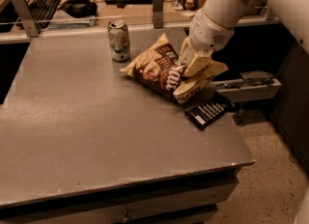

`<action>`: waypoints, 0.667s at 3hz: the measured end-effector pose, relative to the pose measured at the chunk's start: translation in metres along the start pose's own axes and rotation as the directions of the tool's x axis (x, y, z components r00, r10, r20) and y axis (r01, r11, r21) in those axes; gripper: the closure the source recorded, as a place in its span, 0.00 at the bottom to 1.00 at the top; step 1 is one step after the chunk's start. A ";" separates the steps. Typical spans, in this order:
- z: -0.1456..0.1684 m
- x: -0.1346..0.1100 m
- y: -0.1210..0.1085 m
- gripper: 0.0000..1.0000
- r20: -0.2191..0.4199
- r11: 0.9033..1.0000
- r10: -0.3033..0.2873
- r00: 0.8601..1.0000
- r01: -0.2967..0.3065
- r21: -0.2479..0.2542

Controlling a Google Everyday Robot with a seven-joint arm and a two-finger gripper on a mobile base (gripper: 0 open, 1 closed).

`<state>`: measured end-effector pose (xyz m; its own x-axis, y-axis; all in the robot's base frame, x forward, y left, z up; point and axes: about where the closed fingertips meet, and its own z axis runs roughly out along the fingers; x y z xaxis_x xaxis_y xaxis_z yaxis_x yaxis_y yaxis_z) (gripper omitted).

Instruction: Move brown chip bag near rxbar chocolate

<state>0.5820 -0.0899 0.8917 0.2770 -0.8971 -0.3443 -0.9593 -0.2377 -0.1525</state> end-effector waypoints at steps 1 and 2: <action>0.000 0.000 -0.002 0.28 0.022 1.000 0.012 1.000 -0.013 0.014; -0.006 -0.001 -0.004 0.00 0.048 0.999 0.027 0.998 -0.029 0.040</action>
Offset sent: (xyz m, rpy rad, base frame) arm -0.0003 -0.0065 0.0176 0.0900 -0.0211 -0.0583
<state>0.5853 -0.0898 0.8981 0.2534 -0.8843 -0.3921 -0.9639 -0.1965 -0.1798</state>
